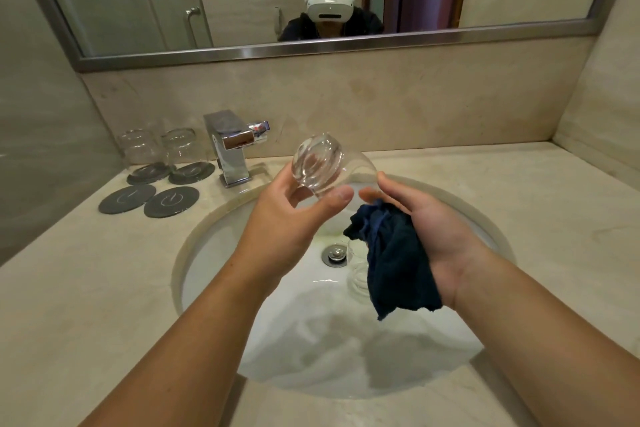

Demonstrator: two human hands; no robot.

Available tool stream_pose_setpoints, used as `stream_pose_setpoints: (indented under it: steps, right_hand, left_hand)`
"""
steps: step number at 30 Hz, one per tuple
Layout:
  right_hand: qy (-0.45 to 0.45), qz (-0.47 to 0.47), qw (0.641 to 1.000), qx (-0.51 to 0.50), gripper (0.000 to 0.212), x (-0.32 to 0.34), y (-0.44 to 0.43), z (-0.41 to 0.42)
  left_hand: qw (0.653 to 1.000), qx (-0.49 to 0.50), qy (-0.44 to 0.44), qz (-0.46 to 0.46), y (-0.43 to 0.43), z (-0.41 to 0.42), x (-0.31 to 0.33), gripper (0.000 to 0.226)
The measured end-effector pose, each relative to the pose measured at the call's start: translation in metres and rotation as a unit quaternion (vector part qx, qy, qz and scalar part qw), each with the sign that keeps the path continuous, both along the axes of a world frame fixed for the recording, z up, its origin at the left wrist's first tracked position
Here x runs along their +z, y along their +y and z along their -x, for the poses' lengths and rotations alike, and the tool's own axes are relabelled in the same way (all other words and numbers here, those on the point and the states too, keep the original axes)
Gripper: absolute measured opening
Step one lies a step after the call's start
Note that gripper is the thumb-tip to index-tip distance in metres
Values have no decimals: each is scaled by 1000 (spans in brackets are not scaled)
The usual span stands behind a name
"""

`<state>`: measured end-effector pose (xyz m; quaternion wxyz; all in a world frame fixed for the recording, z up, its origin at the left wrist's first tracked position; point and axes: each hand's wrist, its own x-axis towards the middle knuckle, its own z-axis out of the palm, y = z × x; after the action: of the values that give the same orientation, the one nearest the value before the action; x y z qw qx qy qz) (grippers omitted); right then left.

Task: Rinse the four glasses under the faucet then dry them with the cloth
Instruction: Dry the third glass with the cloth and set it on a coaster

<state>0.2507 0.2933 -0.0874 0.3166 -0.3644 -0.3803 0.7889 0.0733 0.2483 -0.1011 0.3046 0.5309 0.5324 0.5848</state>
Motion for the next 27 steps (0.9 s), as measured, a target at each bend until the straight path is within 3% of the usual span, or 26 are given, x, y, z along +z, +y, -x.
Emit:
stream_pose_setpoints:
  steps: [4, 7, 16, 23, 27]
  right_hand:
    - [-45, -92, 994, -48, 32, -1, -6, 5]
    - [-122, -213, 961, -130, 15, -7, -6, 6]
    - [-251, -438, 855, -120, 25, -5, -20, 28]
    - [-278, -566, 771, -83, 17, 25, -35, 91]
    - [-270, -594, 755, -62, 19, 35, -42, 133]
  left_hand:
    - [999, 48, -12, 11, 1, 0, 0, 30]
    - [996, 77, -9, 33, 2, 5, 1, 17]
    - [990, 128, 6, 53, -8, 26, 9, 32]
    - [974, 205, 77, 51, -36, 101, 20, 41]
    - [962, 252, 92, 48, -51, 153, 18, 41]
